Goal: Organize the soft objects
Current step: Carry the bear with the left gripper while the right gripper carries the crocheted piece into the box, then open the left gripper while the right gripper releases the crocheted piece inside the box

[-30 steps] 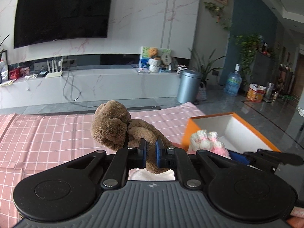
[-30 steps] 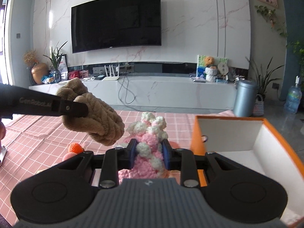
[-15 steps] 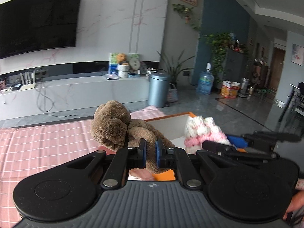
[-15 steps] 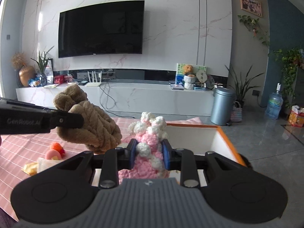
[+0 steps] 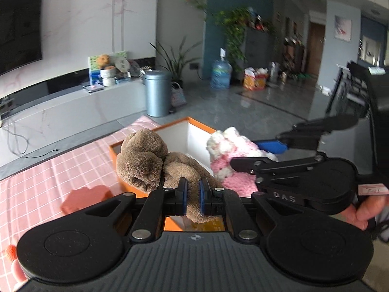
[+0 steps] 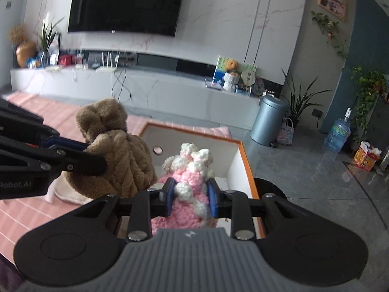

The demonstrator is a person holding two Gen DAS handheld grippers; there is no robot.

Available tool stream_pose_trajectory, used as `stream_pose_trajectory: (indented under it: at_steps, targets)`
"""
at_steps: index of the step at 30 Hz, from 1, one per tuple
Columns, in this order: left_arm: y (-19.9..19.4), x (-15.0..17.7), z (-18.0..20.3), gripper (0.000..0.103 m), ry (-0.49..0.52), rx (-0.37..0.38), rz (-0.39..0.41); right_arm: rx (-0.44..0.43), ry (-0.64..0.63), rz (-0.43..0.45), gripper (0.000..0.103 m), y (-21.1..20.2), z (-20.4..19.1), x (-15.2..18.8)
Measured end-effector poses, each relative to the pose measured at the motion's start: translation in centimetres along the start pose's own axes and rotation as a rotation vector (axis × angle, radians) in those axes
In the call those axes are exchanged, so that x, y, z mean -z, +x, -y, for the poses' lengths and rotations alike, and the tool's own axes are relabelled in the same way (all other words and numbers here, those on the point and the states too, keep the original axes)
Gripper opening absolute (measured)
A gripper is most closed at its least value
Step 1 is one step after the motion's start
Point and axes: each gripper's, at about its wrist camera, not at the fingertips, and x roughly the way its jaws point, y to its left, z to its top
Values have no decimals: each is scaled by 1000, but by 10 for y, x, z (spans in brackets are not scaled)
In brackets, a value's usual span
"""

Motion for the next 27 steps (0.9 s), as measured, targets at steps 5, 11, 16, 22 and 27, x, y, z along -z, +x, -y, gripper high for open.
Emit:
stream_pose_trajectory:
  at_steps: [5,11,16,22,27]
  targets:
    - [24,3,10,10,44,8,-38,6,-66,-46,28,27,8,-3]
    - [51,2,11,10,89,10,-70,3,-105,-86,28,57,17,-3]
    - [71,3,8,10,97,24,-101,-11,-128,-126,29,81,21,-1]
    - [91,10,5,10,104,44,-143,-24,-156,-187,29,109,23,3]
    - [100,11,4,11,139,42,-176,-31,-188,-235,31,126,20,9]
